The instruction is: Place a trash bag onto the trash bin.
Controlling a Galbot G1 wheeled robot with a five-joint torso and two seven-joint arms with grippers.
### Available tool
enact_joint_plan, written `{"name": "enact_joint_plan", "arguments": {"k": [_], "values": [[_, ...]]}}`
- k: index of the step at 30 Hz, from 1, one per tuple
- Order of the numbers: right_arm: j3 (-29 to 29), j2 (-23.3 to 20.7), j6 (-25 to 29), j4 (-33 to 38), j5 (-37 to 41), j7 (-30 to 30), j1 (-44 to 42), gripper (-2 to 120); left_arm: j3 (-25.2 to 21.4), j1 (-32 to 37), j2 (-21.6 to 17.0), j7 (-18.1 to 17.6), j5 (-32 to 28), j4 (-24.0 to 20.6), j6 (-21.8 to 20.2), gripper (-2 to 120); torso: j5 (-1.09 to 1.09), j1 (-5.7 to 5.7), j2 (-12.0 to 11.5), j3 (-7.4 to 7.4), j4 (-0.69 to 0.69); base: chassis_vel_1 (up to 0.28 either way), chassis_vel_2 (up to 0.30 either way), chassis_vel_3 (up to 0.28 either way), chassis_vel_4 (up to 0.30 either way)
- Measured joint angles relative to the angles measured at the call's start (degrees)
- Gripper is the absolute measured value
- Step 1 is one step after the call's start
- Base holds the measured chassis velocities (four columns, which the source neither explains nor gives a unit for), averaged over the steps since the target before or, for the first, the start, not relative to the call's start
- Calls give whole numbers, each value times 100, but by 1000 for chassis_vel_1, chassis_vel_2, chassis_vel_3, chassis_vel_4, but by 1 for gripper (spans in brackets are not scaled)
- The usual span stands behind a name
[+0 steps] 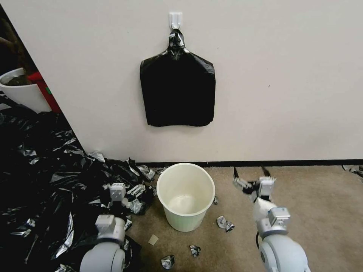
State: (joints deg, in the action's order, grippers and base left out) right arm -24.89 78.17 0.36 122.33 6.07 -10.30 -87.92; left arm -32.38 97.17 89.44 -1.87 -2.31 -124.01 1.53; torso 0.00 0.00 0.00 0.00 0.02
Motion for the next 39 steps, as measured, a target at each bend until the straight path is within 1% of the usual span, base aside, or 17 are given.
{"name": "enact_joint_plan", "arguments": {"k": [2,6,14,15,16,17,19,20,22,23,25,26,27,29,30,33,39], "values": [[190,-281,46,182,125,-233,60,100,-74,561,245,-129,-148,-636,159,100,6,0,0,0,-1,0,0,0,0],[279,-334,116,204,137,-267,119,100,-218,609,269,-94,-104,-759,439,100,0,0,0,0,-2,0,0,0,0],[339,-331,192,85,34,-180,154,100,-311,621,269,149,-62,-885,637,100,-1,0,0,0,-2,0,0,0,0],[411,-351,345,-26,52,-41,235,100,-318,624,269,196,-79,-889,869,100,-1,0,0,0,-3,0,0,0,0],[411,-351,345,-26,52,-41,235,100,-318,624,269,196,-79,-889,869,100,-1,0,0,0,-3,0,0,0,0],[560,-383,682,-186,165,94,417,100,-306,617,269,142,-128,-857,1105,100,-1,0,0,0,-4,0,0,0,0],[1024,-422,1251,-590,622,211,929,100,-293,620,269,-87,-220,-799,1413,100,-3,0,0,0,-5,0,0,0,0],[1024,-422,1251,-590,622,211,929,100,-293,620,269,-87,-220,-799,1413,100,-3,0,0,0,-5,0,0,0,0],[1994,-343,2037,-1418,1978,429,2153,100,-314,706,269,-476,-271,-785,1610,100,0,0,0,1,-1,0,0,0,0],[1994,-343,2037,-1418,1978,429,2153,100,-314,706,269,-476,-271,-785,1610,100,0,0,0,1,-1,0,0,0,0],[2654,-112,2220,-1884,3311,500,3164,100,-387,829,269,-610,-303,-780,1796,100,-1,0,0,1,1,0,0,0,0],[2654,-112,2220,-1884,3311,500,3164,100,-387,829,269,-610,-303,-780,1796,100,-1,0,0,1,1,0,0,0,0],[2896,60,2234,-2091,3872,516,3653,100,-432,887,282,-621,-344,-774,1931,100,-3,0,0,1,1,0,0,0,0],[2968,127,2234,-2167,4041,523,3822,100,-443,903,283,-621,-356,-772,1964,100,-2,1,0,1,1,0,0,0,0],[3173,412,2230,-2507,4570,589,4447,100,-488,971,284,-621,-401,-762,2075,100,-3,1,0,1,1,0,0,0,0],[3260,903,2224,-3377,5093,741,5394,100,-585,1057,280,-570,-409,-759,2138,100,-3,1,0,2,0,0,0,0,0],[3142,1343,2243,-4136,5220,833,6164,100,-674,1143,277,-479,-394,-850,2149,100,-2,1,0,1,1,0,0,0,0]]}}
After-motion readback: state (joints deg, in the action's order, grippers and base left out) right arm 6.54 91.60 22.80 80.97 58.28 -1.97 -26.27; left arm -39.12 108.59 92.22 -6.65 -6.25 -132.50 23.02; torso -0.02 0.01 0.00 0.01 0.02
